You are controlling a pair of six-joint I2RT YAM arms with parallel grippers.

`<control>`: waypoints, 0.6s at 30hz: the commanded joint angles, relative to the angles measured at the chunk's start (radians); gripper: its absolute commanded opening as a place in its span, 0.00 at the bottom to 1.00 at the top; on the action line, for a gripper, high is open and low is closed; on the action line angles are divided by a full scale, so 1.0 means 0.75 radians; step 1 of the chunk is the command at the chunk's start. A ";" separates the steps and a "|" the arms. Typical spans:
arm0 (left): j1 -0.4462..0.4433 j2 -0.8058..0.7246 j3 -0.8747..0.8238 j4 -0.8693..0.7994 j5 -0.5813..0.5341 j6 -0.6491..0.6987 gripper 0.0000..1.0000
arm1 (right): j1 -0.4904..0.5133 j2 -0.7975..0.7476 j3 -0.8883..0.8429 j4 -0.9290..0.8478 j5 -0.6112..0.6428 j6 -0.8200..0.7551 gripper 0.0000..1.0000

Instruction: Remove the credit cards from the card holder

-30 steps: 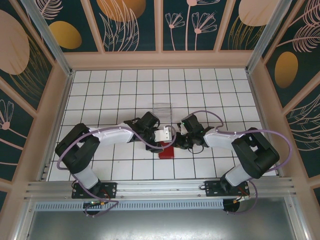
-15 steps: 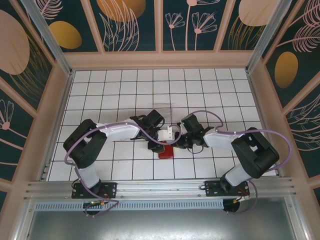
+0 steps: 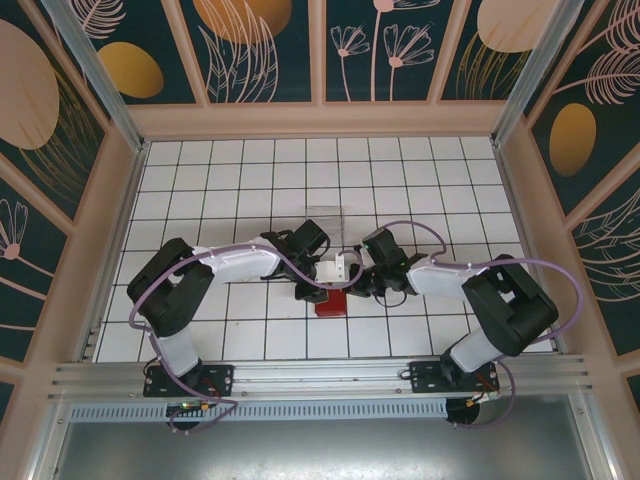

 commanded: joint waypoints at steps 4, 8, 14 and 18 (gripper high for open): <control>-0.008 -0.052 -0.024 0.020 -0.040 -0.004 0.25 | 0.019 0.003 -0.011 0.004 0.037 0.019 0.00; -0.009 -0.131 -0.070 0.099 -0.017 -0.030 0.24 | 0.018 -0.009 -0.004 -0.020 0.061 0.013 0.00; -0.010 -0.221 -0.097 0.193 0.008 -0.089 0.23 | 0.017 -0.028 -0.008 -0.040 0.080 0.011 0.00; -0.008 -0.274 -0.175 0.294 0.036 -0.152 0.23 | 0.017 -0.050 -0.008 -0.069 0.098 0.005 0.00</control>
